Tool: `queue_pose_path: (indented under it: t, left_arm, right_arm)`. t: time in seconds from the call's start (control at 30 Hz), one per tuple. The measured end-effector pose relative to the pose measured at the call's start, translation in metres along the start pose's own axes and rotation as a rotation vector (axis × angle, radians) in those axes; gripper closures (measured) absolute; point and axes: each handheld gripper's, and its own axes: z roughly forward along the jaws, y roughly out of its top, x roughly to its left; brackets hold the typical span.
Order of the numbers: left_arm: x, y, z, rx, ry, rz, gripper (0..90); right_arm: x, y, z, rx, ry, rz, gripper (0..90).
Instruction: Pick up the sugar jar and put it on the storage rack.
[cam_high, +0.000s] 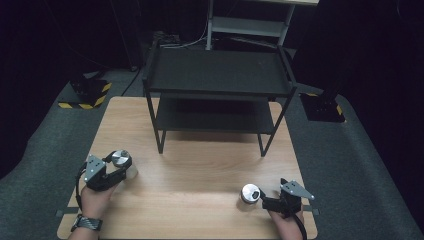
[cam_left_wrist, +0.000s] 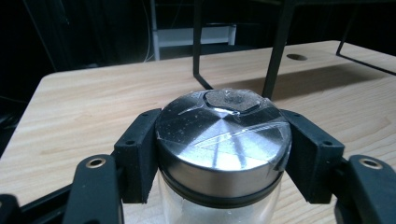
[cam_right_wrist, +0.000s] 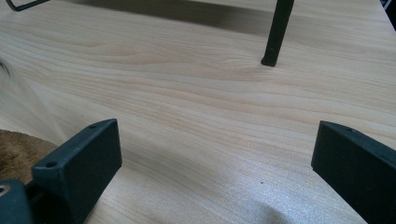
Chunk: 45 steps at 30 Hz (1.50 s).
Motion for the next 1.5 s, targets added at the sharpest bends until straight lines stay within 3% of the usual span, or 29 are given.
queue_pose_path:
  t: [0.47, 0.7, 0.83, 1.33, 1.5]
  left_arm:
    - [-0.01, 0.03, -0.017, -0.067, -0.039, 0.04, 34.8]
    - [-0.018, 0.054, -0.024, -0.103, -0.085, 0.065, 34.7]
    - [-0.02, 0.068, -0.025, -0.115, -0.114, 0.063, 34.7]
    - [-0.032, 0.11, -0.025, -0.151, -0.149, 0.096, 34.7]
    - [-0.034, 0.123, -0.023, -0.162, -0.162, 0.085, 34.7]
  right_arm:
    - [0.0, 0.0, 0.0, -0.001, 0.002, 0.004, 1.4]
    - [-0.001, 0.0, 0.0, 0.001, 0.004, 0.005, 1.4]
    - [-0.001, 0.0, 0.0, 0.001, 0.004, 0.006, 1.5]
    - [-0.002, 0.0, 0.0, 0.002, 0.006, 0.009, 1.6]
    - [-0.002, 0.0, 0.0, 0.002, 0.008, 0.011, 1.7]
